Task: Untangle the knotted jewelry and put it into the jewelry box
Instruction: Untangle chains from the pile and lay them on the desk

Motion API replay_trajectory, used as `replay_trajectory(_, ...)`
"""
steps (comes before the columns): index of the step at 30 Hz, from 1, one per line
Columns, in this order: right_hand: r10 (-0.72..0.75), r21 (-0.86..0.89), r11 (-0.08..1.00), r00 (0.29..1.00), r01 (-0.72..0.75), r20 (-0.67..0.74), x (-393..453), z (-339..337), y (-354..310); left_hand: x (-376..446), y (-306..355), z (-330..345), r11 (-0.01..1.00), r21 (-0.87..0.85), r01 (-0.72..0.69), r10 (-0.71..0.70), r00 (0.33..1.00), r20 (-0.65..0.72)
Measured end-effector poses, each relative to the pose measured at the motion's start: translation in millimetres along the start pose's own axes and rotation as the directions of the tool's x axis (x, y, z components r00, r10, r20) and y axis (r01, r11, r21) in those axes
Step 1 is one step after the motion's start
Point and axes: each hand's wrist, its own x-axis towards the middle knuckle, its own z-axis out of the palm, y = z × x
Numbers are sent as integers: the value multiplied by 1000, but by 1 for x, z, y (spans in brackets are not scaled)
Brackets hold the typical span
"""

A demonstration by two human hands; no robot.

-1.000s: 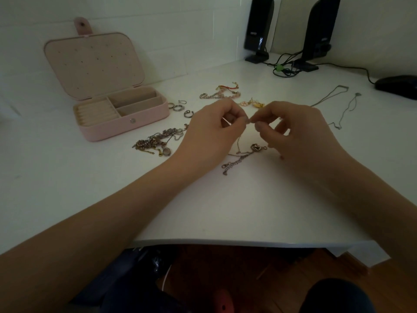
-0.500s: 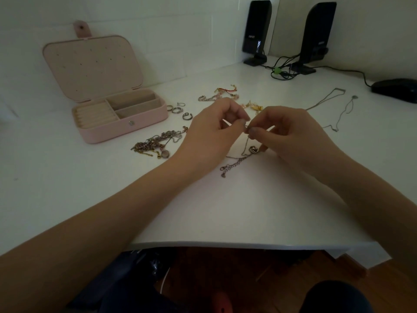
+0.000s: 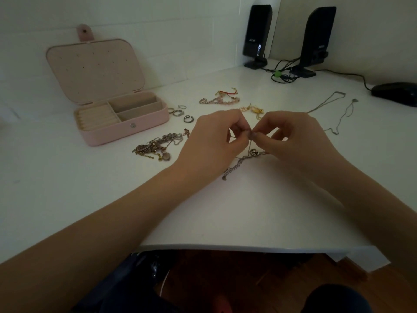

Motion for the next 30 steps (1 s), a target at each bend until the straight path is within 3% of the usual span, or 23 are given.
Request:
replay_trajectory(12,-82,-214,974,995,69,-51,-6,4,-4,0,-4,3,995,80,-55,52,998,39)
replay_trajectory(19,-55,-151,987,998,50,-32,-6,4,-7,1,-5,4,962,195,-190,182,981,63)
replay_trajectory(30,-14,-6,1000,999,14,-45,-4,2,-3,1,-7,3,981,146,-131,124,991,56)
